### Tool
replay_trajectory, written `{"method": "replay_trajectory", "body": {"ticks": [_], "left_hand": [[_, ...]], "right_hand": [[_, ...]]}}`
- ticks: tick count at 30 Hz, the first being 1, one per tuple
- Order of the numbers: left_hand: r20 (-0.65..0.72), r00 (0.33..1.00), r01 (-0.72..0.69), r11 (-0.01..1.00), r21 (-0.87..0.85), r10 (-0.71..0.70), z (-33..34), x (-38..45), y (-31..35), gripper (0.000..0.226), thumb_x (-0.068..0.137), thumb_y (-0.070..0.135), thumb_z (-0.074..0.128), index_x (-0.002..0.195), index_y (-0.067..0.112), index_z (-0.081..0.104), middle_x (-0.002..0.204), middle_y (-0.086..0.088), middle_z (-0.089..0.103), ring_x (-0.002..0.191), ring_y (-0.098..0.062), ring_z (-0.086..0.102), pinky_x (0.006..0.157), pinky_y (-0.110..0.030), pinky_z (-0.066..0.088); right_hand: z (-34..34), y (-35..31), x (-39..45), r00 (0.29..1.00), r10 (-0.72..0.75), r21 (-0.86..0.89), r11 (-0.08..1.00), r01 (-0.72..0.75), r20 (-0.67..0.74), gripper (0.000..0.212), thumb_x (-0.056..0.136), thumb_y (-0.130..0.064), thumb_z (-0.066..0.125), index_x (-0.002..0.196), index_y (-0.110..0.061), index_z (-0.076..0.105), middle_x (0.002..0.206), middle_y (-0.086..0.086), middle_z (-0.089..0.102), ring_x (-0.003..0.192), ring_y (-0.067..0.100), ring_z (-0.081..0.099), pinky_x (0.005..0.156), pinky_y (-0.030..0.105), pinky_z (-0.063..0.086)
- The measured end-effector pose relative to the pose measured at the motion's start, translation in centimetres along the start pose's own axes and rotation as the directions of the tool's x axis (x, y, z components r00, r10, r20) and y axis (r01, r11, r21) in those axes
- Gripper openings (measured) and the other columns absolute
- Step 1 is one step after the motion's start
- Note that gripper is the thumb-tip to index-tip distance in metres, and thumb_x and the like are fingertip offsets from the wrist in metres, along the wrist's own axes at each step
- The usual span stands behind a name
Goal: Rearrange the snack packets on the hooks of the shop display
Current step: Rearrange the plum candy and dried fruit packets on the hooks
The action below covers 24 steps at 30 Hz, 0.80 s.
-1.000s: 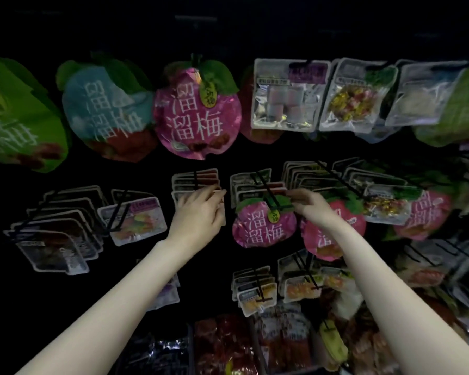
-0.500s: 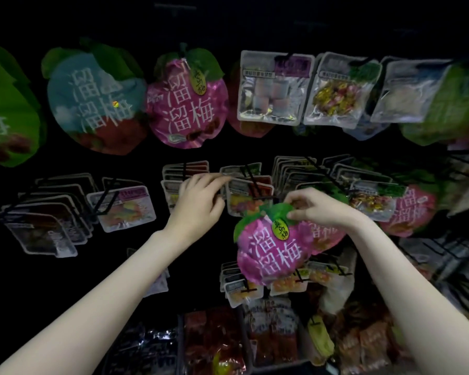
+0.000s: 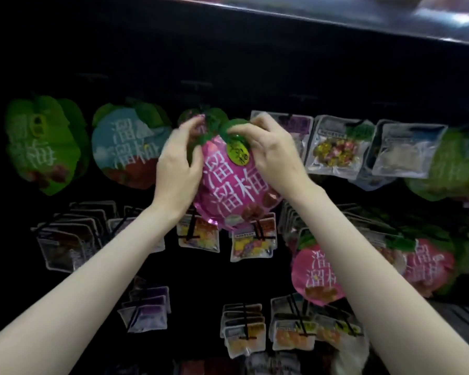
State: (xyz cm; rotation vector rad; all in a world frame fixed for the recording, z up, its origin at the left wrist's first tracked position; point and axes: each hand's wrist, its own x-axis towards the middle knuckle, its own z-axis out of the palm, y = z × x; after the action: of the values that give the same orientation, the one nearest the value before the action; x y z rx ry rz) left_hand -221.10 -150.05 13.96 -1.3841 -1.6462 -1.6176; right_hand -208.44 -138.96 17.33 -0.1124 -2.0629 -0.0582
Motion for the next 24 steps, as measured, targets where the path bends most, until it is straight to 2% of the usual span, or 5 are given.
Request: {"method": "replay_trajectory", "body": {"ticks": [4, 9, 16, 21, 24], "left_hand": [[0.123, 0.989, -0.119, 0.948, 0.294, 0.086, -0.3, 2.0, -1.3, 0.045, 0.094, 0.017, 0.041, 0.140, 0.014, 0.041, 0.145, -0.009, 0.037, 0.132, -0.029, 0.031, 0.108, -0.030, 0.021], [0.308, 0.949, -0.200, 0.882, 0.426, 0.066, 0.6, 4.1, -3.4, 0.050, 0.097, 0.031, 0.032, 0.146, 0.021, 0.028, 0.158, -0.001, 0.006, 0.143, -0.028, 0.006, 0.113, -0.050, 0.019], [0.280, 0.943, -0.274, 0.897, 0.347, 0.180, 0.7, 3.2, -5.3, 0.055, 0.093, 0.034, 0.023, 0.146, 0.020, 0.027, 0.156, -0.003, 0.017, 0.143, -0.020, 0.013, 0.112, -0.040, 0.017], [0.413, 0.909, -0.225, 0.896, 0.382, 0.053, 1.3, 3.2, -7.3, 0.059, 0.091, 0.037, 0.021, 0.148, 0.021, 0.020, 0.157, 0.004, 0.011, 0.144, -0.016, 0.009, 0.113, -0.041, 0.016], [0.348, 0.925, -0.268, 0.910, 0.317, 0.151, 1.1, 2.9, -7.0, 0.055, 0.093, 0.037, 0.023, 0.143, 0.018, 0.035, 0.154, -0.004, 0.024, 0.141, -0.024, 0.020, 0.109, -0.045, 0.021]], "right_hand": [[3.2, -0.1, 2.0, 0.990, 0.133, 0.126, 0.984, -0.125, -0.057, 0.039, 0.089, -0.002, 0.041, 0.121, -0.011, 0.063, 0.103, 0.014, 0.054, 0.095, 0.025, 0.056, 0.079, 0.038, 0.050], [5.7, 0.7, 3.2, 0.940, 0.341, 0.204, 0.922, -0.329, -0.025, 0.040, 0.091, 0.001, 0.044, 0.125, -0.014, 0.060, 0.116, 0.013, 0.055, 0.109, 0.028, 0.054, 0.093, 0.038, 0.046], [6.2, 0.4, 3.1, 0.961, 0.252, 0.135, 0.962, -0.236, -0.112, 0.040, 0.087, 0.000, 0.042, 0.119, -0.011, 0.064, 0.100, 0.005, 0.050, 0.099, 0.025, 0.054, 0.079, 0.015, 0.037], [7.3, 0.9, 2.5, 0.915, 0.395, 0.007, 0.918, -0.397, 0.081, 0.045, 0.091, 0.004, 0.041, 0.126, -0.018, 0.059, 0.104, 0.007, 0.048, 0.102, 0.027, 0.052, 0.086, 0.032, 0.043], [7.5, 0.7, 0.7, 0.937, 0.350, 0.055, 0.936, -0.349, -0.005, 0.041, 0.090, 0.003, 0.044, 0.122, -0.015, 0.063, 0.107, 0.012, 0.054, 0.100, 0.024, 0.054, 0.085, 0.040, 0.049]]}}
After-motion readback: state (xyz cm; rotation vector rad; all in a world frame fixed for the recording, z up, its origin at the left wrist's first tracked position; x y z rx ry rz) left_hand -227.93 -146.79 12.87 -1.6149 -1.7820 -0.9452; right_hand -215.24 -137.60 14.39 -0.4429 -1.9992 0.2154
